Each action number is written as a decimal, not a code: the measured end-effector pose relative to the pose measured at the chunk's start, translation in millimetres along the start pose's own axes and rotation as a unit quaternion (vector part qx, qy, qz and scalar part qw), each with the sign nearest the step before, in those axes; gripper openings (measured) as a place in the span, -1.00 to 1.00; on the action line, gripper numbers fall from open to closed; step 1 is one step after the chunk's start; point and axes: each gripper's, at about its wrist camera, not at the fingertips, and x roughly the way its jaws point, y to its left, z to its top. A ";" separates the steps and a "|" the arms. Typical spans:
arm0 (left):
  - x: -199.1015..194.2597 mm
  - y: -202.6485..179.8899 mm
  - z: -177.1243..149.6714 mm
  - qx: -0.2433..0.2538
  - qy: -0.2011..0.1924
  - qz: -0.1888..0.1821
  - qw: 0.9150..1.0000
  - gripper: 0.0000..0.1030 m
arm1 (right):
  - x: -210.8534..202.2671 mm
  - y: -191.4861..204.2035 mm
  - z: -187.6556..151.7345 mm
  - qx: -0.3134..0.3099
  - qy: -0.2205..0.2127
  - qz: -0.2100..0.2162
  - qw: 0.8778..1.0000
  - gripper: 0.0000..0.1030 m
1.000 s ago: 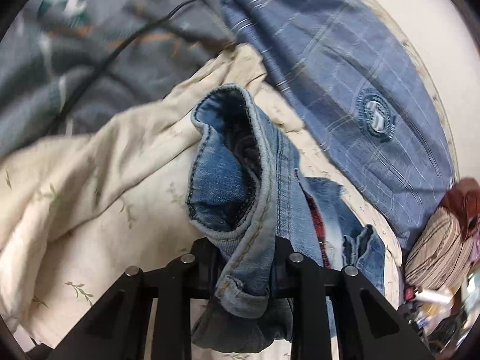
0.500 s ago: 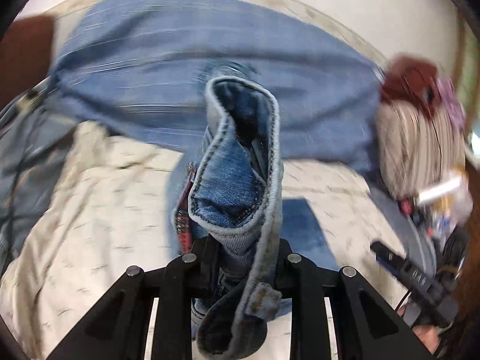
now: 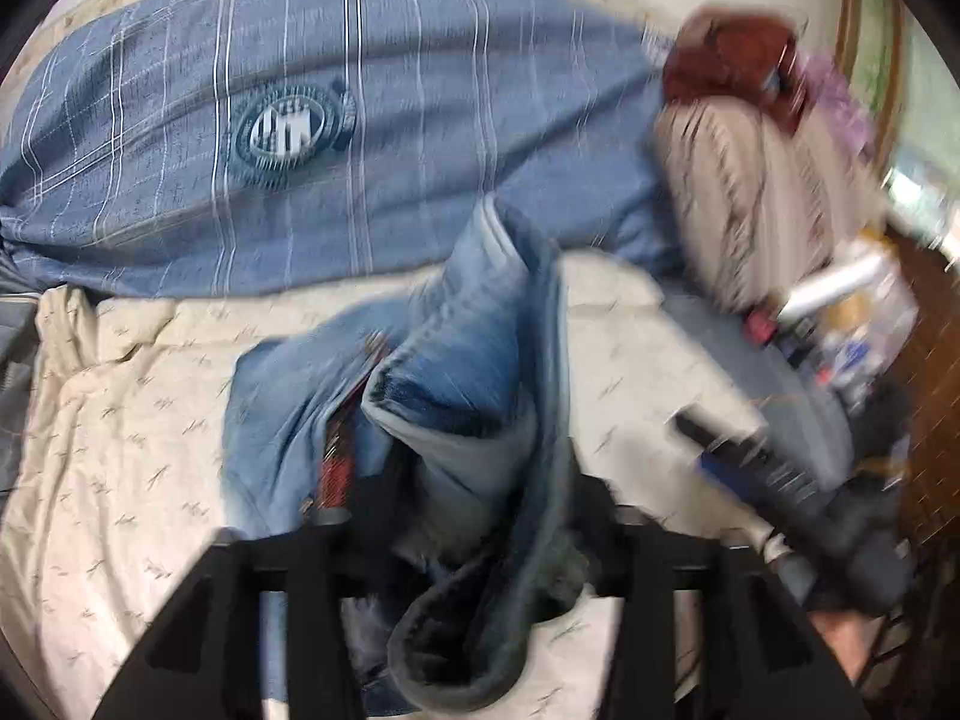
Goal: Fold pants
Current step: 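Release the jeans with the left gripper and pull back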
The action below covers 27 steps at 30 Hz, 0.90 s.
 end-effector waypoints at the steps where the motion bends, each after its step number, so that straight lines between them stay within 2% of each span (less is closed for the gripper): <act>1: -8.3 -1.2 4.0 -0.007 -0.029 -0.026 0.999 0.48 | -0.1 3.4 -1.6 -0.001 -0.002 0.001 1.000 0.37; 3: -16.1 -10.3 10.9 0.000 -0.052 -0.058 0.997 0.64 | -2.2 6.7 -4.2 -0.003 -0.009 0.003 1.000 0.37; 5: -18.8 -19.9 18.6 0.031 -0.051 -0.039 0.997 0.67 | -5.6 10.3 -6.2 -0.010 -0.022 -0.001 1.000 0.37; 8: -26.9 -10.0 17.5 0.045 -0.065 -0.017 0.997 0.68 | -13.1 14.5 -6.9 -0.023 -0.038 0.003 0.999 0.37; 9: -25.2 0.1 16.8 0.040 -0.058 -0.004 0.998 0.69 | -16.0 16.6 -7.2 -0.030 -0.042 0.011 0.999 0.37; 10: -21.8 15.0 12.4 0.030 -0.041 0.028 0.998 0.69 | -20.0 21.7 -7.9 -0.044 -0.049 0.021 0.998 0.37; 13: -19.6 54.8 -8.1 -0.002 -0.021 0.096 0.995 0.69 | -28.9 46.9 -13.5 -0.101 -0.068 0.057 0.991 0.37; 17: -19.5 96.8 -40.2 -0.055 0.003 0.123 0.991 0.69 | -30.9 85.0 -34.1 -0.179 -0.057 0.115 0.975 0.33; 19: -19.3 112.8 -52.2 -0.079 0.006 0.127 0.989 0.69 | -25.4 102.5 -47.4 -0.216 -0.039 0.129 0.967 0.23; 22: -9.9 119.8 -65.2 -0.084 0.019 0.128 0.988 0.69 | -9.5 114.9 -61.6 -0.245 -0.008 0.117 0.962 0.23; 24: 0.3 117.7 -74.3 -0.067 0.032 0.136 0.988 0.69 | 11.2 113.7 -67.8 -0.251 0.035 0.089 0.963 0.22; 27: 23.0 112.7 -85.2 -0.033 0.042 0.145 0.988 0.72 | 56.6 102.6 -83.5 -0.255 0.137 0.023 0.957 0.23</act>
